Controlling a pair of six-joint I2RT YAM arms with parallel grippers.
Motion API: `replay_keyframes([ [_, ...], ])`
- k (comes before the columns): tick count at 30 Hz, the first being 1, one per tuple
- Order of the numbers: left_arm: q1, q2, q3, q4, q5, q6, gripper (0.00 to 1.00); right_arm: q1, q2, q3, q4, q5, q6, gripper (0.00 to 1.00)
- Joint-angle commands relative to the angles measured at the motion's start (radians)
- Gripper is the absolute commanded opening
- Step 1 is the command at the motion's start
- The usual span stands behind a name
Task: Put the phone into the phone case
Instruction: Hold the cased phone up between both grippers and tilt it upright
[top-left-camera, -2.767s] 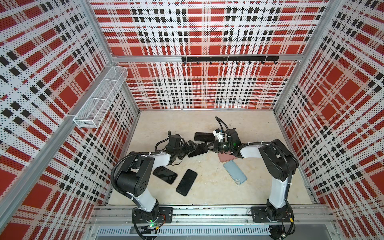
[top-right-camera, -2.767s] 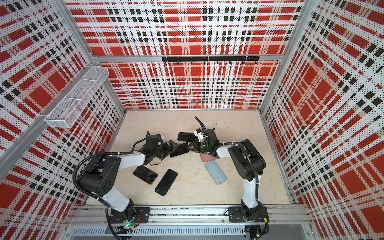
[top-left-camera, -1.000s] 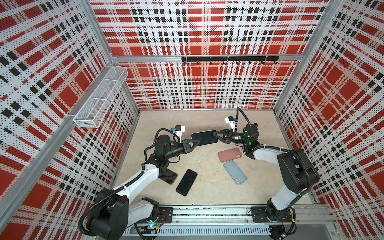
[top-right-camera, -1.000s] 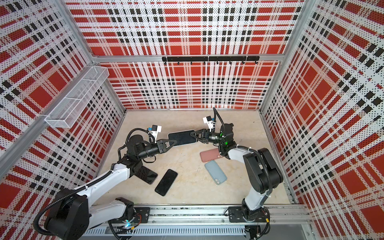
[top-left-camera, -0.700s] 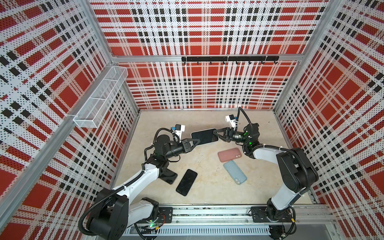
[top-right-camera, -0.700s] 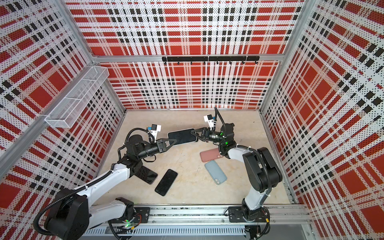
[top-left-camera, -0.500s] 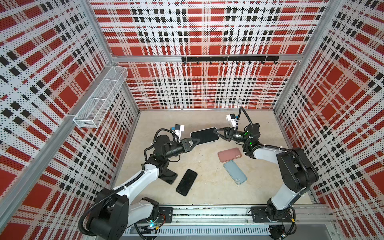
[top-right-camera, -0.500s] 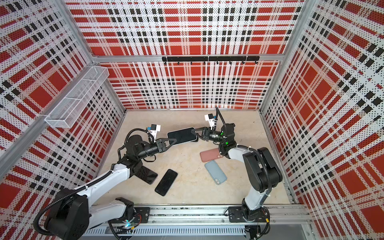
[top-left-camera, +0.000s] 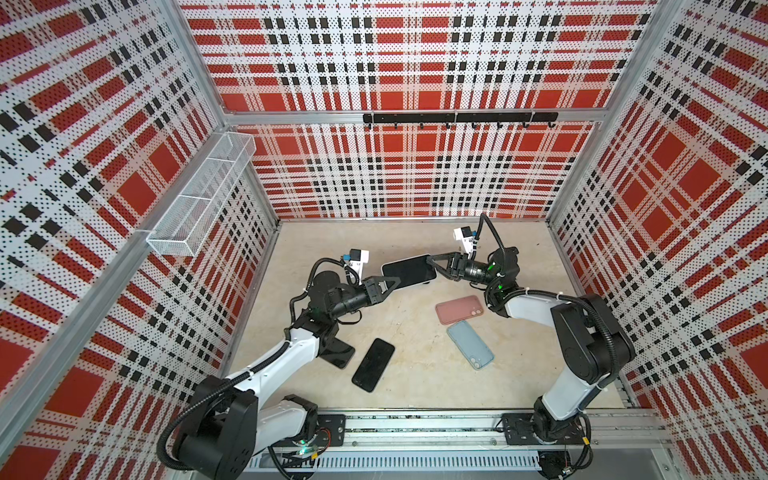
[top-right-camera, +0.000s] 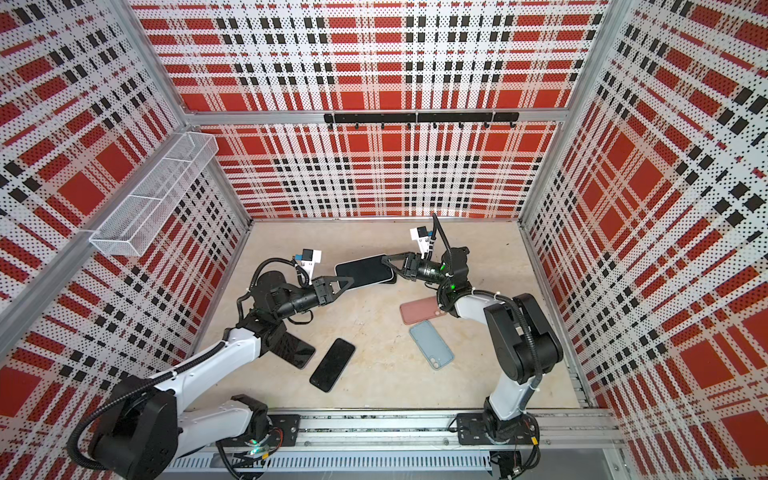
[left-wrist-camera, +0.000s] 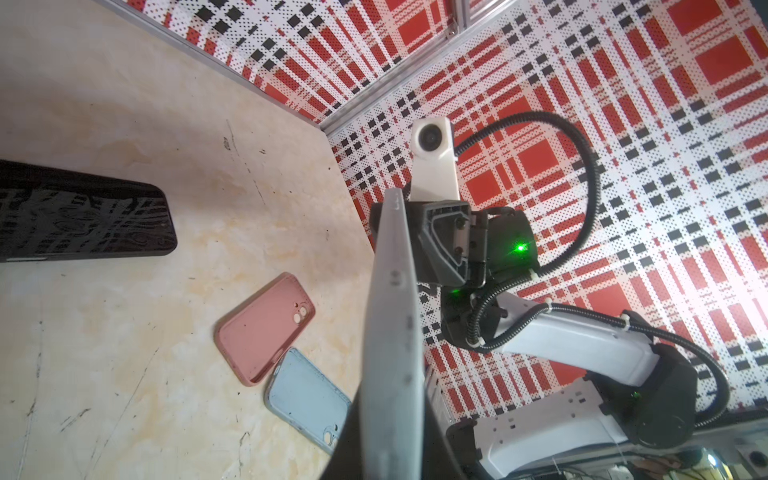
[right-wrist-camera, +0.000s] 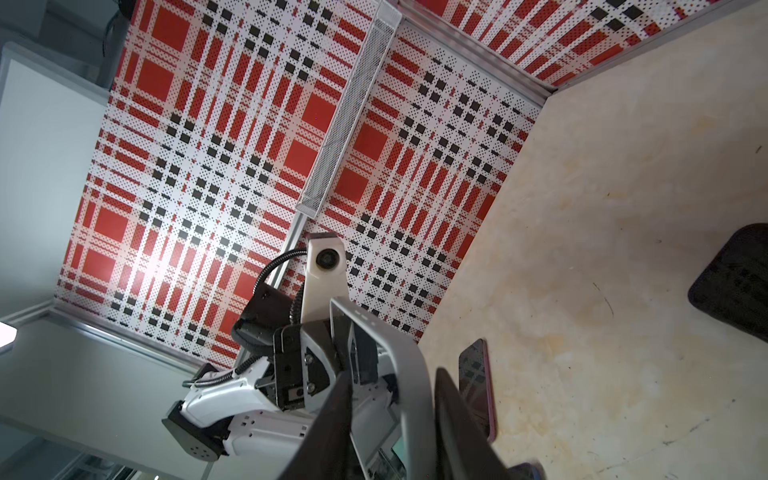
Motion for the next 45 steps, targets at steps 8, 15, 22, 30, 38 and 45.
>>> replay_keyframes([
  [8,-0.059,0.024,-0.032,0.347,-0.238,-0.214,0.00,0.002,-0.075,-0.052,0.042,0.161,-0.005,0.57],
  [15,-0.101,0.060,0.010,0.357,-0.298,-0.233,0.00,0.015,-0.055,-0.103,0.141,0.227,0.060,0.62],
  [22,-0.139,0.127,0.036,0.431,-0.322,-0.265,0.00,0.072,0.037,-0.050,0.268,0.241,0.135,0.64],
  [30,-0.156,0.186,0.047,0.494,-0.328,-0.290,0.00,0.105,0.071,-0.008,0.288,0.256,0.143,0.39],
  [38,-0.164,0.194,0.040,0.507,-0.318,-0.287,0.11,0.105,0.058,0.001,0.266,0.268,0.130,0.11],
  [45,-0.133,0.097,0.061,0.320,-0.237,-0.188,0.60,0.075,0.027,0.014,0.246,0.219,0.142,0.00],
])
